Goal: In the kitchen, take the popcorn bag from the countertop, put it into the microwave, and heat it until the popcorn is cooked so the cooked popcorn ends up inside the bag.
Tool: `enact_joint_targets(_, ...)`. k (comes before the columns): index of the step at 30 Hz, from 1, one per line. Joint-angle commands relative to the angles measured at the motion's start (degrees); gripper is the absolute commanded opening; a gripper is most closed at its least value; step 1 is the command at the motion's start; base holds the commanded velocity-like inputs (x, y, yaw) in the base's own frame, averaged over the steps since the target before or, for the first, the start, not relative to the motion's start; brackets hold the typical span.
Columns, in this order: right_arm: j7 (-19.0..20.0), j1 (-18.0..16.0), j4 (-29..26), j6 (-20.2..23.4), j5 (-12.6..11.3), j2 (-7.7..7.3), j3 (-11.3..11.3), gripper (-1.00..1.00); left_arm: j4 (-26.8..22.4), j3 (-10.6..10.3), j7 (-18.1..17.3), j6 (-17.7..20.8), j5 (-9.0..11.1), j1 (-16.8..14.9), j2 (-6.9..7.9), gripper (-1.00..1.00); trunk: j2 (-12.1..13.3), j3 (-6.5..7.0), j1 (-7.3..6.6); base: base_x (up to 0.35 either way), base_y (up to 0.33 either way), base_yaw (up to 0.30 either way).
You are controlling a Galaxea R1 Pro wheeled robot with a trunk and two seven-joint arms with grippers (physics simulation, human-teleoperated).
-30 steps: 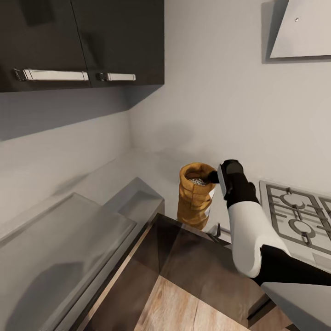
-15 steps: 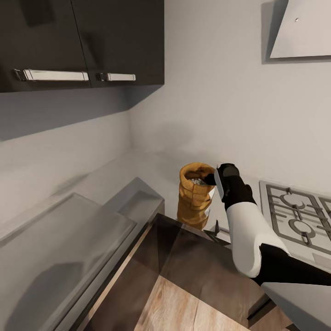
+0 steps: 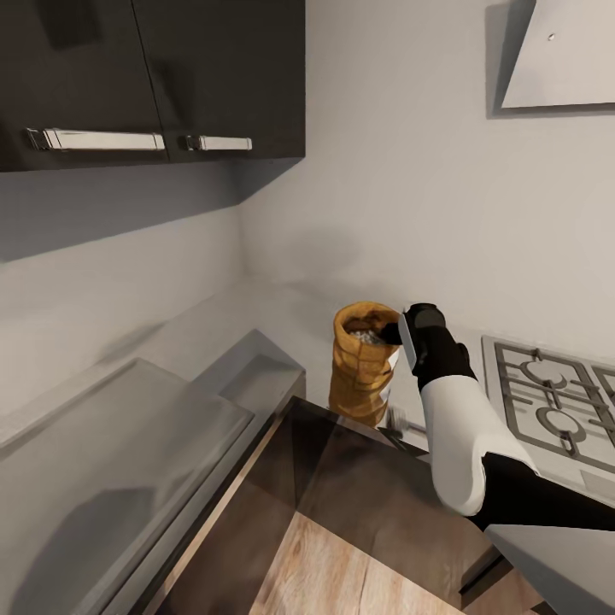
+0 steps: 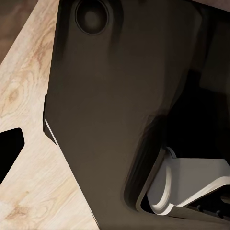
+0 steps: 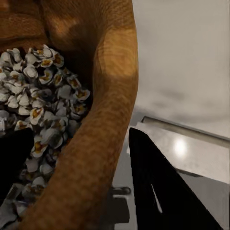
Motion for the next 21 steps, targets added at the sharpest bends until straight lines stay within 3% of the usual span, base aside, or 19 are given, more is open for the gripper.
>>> enact_joint_targets(1,-0.42,-0.03,4.09,0.17,0.13,0.06,-0.22,-1.0,0.02,0.28,-0.04,-0.15,0.19,-0.03,-0.02,1.0,-0.03,-0.08,0.01,0.0,0.0,0.0)
enact_joint_targets(11,-0.54,-0.04,4.52,0.35,0.23,0.06,-0.37,-1.0,0.02,0.26,-0.04,-0.15,0.19,-0.03,-0.02,1.0,-0.03,-0.08,0.01,0.0,0.0,0.0)
enact_joint_targets(14,-0.51,-0.03,3.77,2.3,0.3,0.06,-0.3,-1.0,0.02,0.26,-0.04,-0.17,0.19,-0.03,-0.02,1.0,-0.03,-0.08,0.01,0.0,0.0,0.0)
enact_joint_targets(21,-0.42,-0.04,-3.83,6.92,0.2,0.06,-0.17,-1.0,0.02,0.29,-0.04,-0.15,0.19,-0.03,-0.02,1.0,-0.03,-0.08,0.01,0.0,0.0,0.0)
